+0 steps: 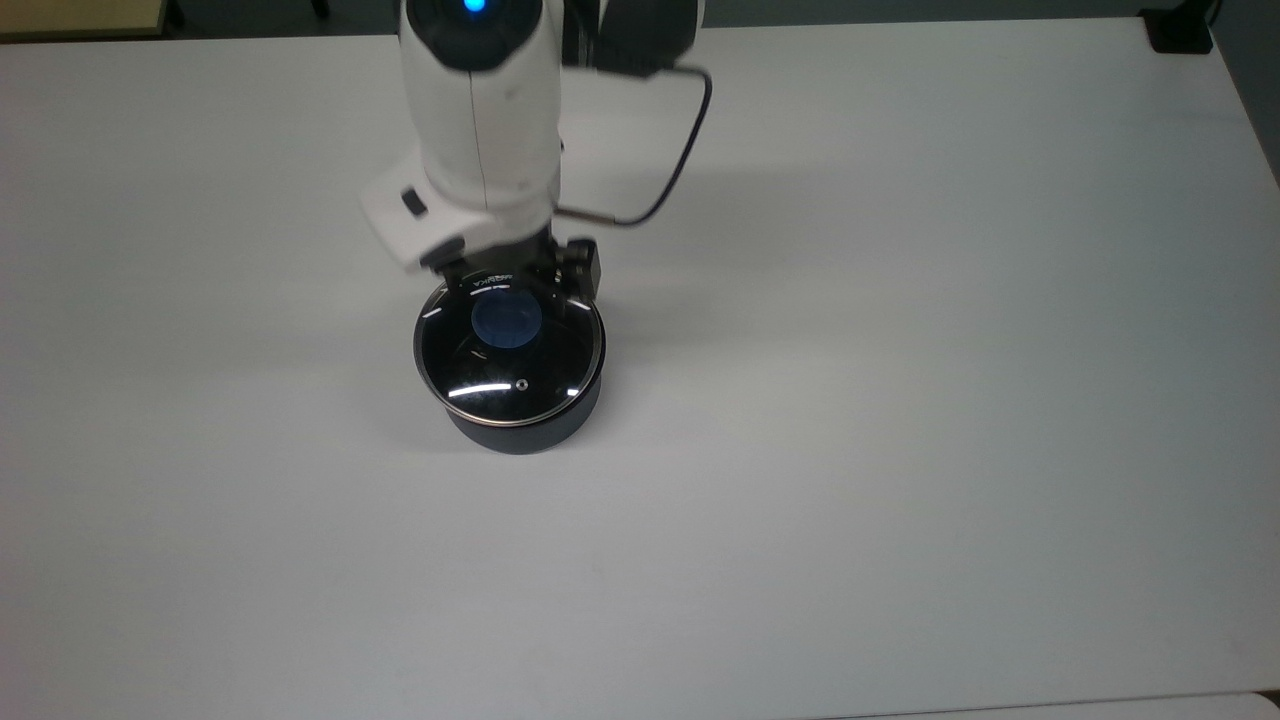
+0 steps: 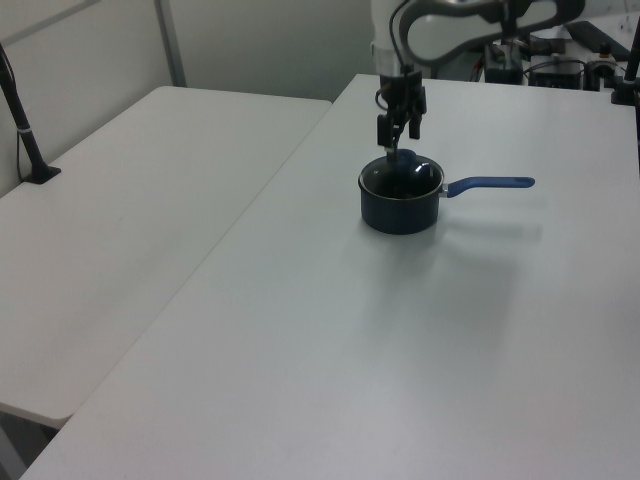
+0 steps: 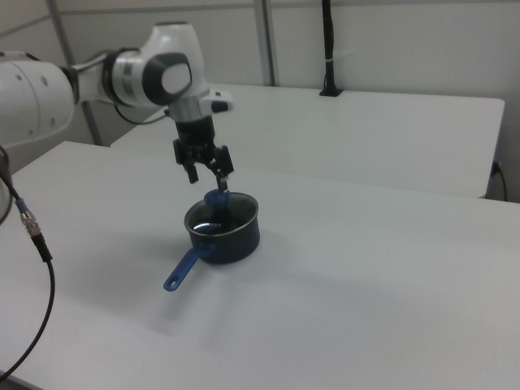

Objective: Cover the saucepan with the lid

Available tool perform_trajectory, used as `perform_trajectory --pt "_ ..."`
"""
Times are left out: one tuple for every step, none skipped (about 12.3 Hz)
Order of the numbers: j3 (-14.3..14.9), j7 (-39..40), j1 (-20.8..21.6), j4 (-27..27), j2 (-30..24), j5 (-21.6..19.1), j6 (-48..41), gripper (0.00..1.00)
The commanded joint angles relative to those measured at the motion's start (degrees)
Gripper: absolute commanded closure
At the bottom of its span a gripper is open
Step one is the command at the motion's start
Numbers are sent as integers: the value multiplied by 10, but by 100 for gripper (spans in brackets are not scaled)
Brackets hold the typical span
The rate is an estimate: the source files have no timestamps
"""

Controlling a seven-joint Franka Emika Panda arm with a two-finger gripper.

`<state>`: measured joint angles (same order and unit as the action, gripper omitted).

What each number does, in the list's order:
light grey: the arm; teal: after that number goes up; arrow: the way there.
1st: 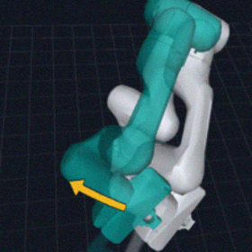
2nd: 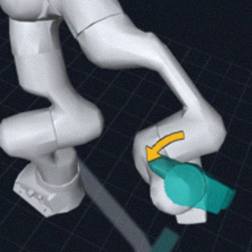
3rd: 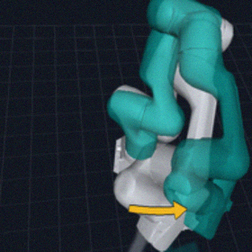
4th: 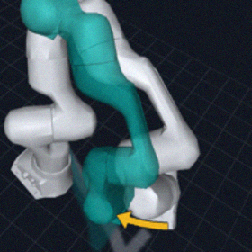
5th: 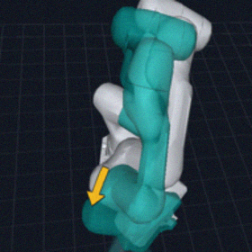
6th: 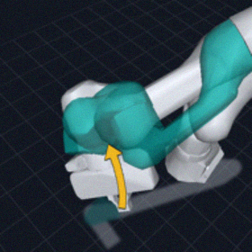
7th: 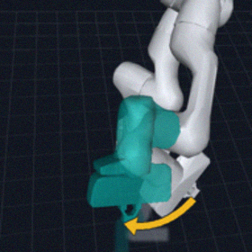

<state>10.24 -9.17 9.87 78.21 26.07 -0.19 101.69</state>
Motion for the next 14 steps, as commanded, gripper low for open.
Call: perform_trajectory --pt "5 14 3 33 -75 -7 -63 0" --pt "5 15 1 51 -105 -4 -68 0" --pt "8 27 -1 73 -139 -5 -71 0" --pt "10 55 -9 93 -173 -5 -76 0" --pt "10 74 -19 110 -205 -5 -83 0" --pt "10 76 -27 125 -229 -4 -84 0" --pt "10 71 -34 136 -242 -3 -85 0" --pt "11 69 -34 142 -242 -2 -84 0" --pt "11 69 -40 142 -241 -2 -79 0" --pt "11 63 -47 141 -241 -2 -79 0" --pt "11 37 -49 140 -242 -1 -80 0" --pt "11 14 -48 140 -241 6 -80 0" --pt "10 9 -47 140 -241 15 -80 0" --pt "10 9 -48 140 -241 15 -79 0"
